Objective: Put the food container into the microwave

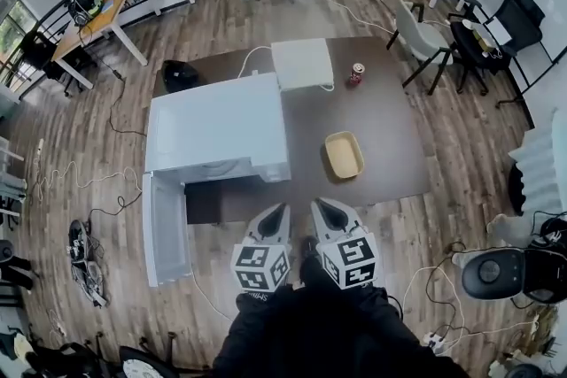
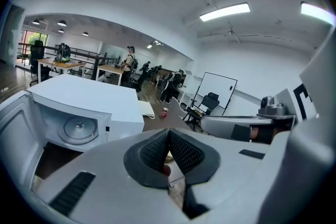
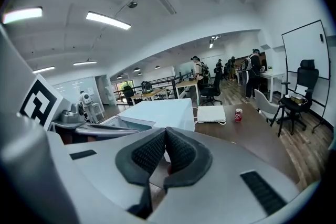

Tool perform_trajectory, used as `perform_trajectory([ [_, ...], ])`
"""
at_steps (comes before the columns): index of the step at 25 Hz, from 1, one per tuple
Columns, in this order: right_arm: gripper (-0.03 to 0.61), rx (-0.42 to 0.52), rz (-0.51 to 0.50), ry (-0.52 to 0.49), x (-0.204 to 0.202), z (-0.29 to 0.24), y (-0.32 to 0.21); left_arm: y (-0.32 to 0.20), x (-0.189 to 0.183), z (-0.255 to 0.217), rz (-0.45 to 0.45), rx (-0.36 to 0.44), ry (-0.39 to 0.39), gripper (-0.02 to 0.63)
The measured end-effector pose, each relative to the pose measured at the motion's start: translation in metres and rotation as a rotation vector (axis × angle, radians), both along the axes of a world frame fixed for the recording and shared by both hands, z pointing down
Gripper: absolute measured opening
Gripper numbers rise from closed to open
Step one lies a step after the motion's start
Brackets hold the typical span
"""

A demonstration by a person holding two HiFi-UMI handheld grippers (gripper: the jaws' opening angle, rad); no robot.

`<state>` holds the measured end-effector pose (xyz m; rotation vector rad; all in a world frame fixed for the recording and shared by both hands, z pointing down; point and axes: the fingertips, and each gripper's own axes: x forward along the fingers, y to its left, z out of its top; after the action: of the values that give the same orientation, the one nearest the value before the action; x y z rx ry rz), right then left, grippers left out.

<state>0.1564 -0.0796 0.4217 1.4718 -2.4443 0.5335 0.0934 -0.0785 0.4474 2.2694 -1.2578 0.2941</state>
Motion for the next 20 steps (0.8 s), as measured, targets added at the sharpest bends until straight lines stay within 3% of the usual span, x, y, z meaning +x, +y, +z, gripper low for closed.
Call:
perform_trajectory([
  [11, 0.023, -0.134, 0.049, 0.032, 0.045, 0.066, -0.039, -0.040, 0.035, 0.042, 0.025, -0.056, -0.073, 0.033],
  [20, 0.023, -0.186, 0.076, 0.085, 0.073, 0.130, -0.051, -0.054, 0.052, 0.101, 0.053, -0.122, -0.110, 0.034],
])
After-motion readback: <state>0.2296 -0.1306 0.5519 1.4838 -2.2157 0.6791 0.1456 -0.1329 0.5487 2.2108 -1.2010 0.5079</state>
